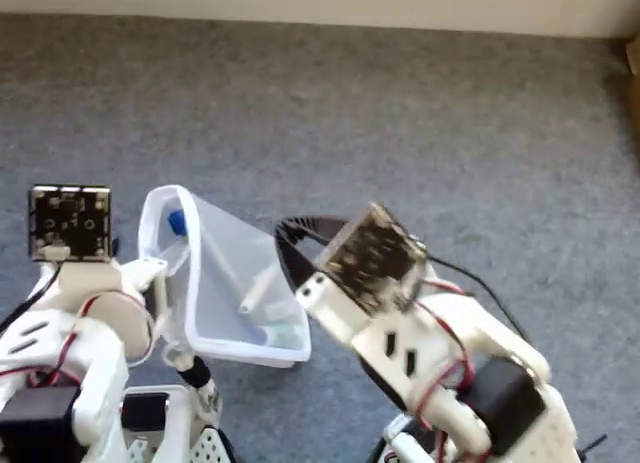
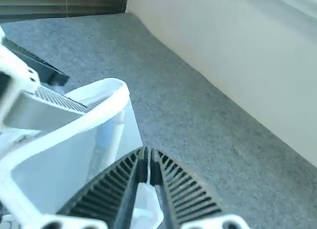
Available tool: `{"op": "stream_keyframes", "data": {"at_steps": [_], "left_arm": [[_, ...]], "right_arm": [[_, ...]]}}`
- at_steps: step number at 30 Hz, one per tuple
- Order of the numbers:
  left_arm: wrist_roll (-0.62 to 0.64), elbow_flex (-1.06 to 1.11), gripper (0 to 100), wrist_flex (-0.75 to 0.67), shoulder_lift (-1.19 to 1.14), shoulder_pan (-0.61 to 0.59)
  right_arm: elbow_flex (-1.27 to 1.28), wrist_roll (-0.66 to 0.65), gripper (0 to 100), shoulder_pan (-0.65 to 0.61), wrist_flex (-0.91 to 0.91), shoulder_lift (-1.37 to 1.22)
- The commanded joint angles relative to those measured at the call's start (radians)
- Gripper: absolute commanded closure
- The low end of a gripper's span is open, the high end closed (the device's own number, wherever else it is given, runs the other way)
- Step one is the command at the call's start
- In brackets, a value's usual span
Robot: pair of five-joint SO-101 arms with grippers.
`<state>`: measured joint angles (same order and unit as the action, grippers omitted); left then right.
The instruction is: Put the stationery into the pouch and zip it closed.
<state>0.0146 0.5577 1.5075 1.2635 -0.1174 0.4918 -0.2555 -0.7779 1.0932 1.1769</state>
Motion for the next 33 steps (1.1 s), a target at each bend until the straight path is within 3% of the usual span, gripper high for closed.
{"op": "stream_keyframes", "data": {"at_steps": [1, 5, 11, 15, 20, 24, 33], "left_arm": [[0.066, 0.030, 73, -0.086, 0.001, 0.107], [0.110, 0.035, 73, -0.121, 0.001, 0.211], [0.195, 0.039, 74, -0.175, -0.001, 0.332], [0.204, 0.076, 82, -0.230, -0.002, 0.389], [0.204, 0.213, 87, -0.374, -0.001, 0.424], [0.204, 0.239, 89, -0.423, -0.001, 0.421], [0.204, 0.243, 90, -0.423, 0.001, 0.424]], "right_arm": [[-0.012, 0.075, 99.2, 0.013, 0.077, 0.090], [-0.013, 0.124, 98.2, 0.012, 0.203, 0.157], [-0.013, 0.222, 86.3, 0.007, 0.363, 0.229], [-0.012, 0.227, 86.3, 0.002, 0.407, 0.262], [-0.005, 0.244, 86.3, -0.159, 0.447, 0.297], [0.019, 0.373, 86.1, -0.298, 0.438, 0.278], [0.266, 0.439, 86.0, -0.309, 0.182, 0.255]]}}
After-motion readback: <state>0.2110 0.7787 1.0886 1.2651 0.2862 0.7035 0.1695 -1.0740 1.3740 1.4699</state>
